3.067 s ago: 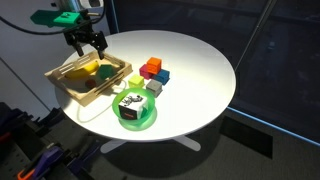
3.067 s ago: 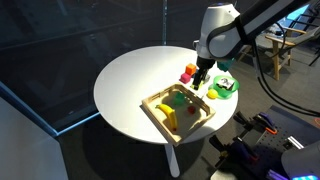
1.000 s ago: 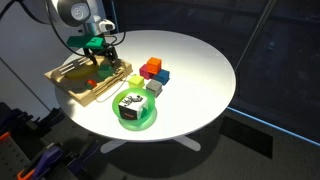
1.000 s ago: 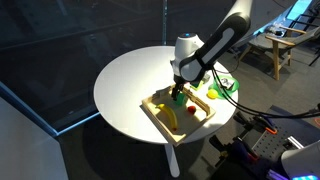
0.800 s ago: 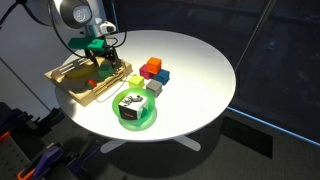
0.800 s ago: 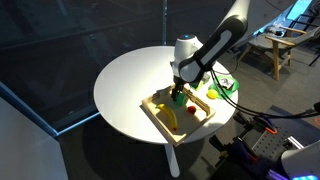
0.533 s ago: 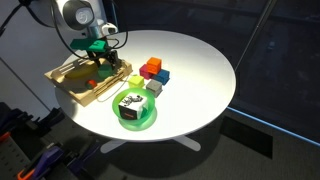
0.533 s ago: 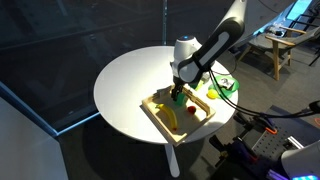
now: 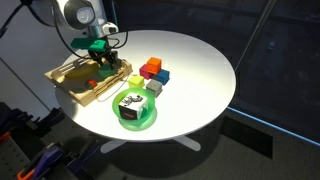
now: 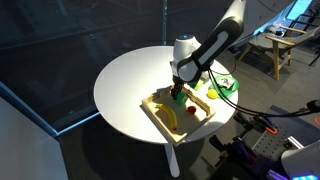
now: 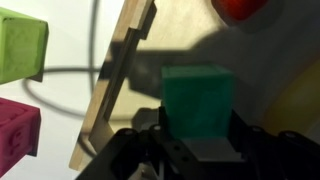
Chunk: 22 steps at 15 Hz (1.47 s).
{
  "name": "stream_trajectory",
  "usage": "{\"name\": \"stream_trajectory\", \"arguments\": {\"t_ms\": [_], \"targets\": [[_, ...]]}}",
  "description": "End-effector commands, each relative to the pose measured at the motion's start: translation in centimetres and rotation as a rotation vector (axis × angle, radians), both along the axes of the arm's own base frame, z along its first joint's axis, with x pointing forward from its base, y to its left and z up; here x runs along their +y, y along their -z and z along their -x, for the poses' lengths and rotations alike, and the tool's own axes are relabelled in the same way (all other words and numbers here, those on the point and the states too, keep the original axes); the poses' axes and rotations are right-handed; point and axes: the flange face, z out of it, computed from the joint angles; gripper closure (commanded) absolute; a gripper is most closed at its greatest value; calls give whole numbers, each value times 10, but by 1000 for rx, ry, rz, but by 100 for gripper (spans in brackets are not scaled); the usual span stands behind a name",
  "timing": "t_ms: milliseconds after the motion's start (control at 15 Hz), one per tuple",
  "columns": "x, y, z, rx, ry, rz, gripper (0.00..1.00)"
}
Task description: Pick up the green block and put it on the orange block
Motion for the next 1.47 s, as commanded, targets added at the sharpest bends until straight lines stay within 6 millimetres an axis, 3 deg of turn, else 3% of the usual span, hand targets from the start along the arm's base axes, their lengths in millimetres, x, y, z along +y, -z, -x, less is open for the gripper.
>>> {"name": "stream_trajectory", "arguments": {"t_ms": [0,733,1400], "targets": [[2,-17,-4,-2,32,3,68],[-7,-68,-5,12,81,7,68],[-46,-134,-6,61,190,7,68]]}}
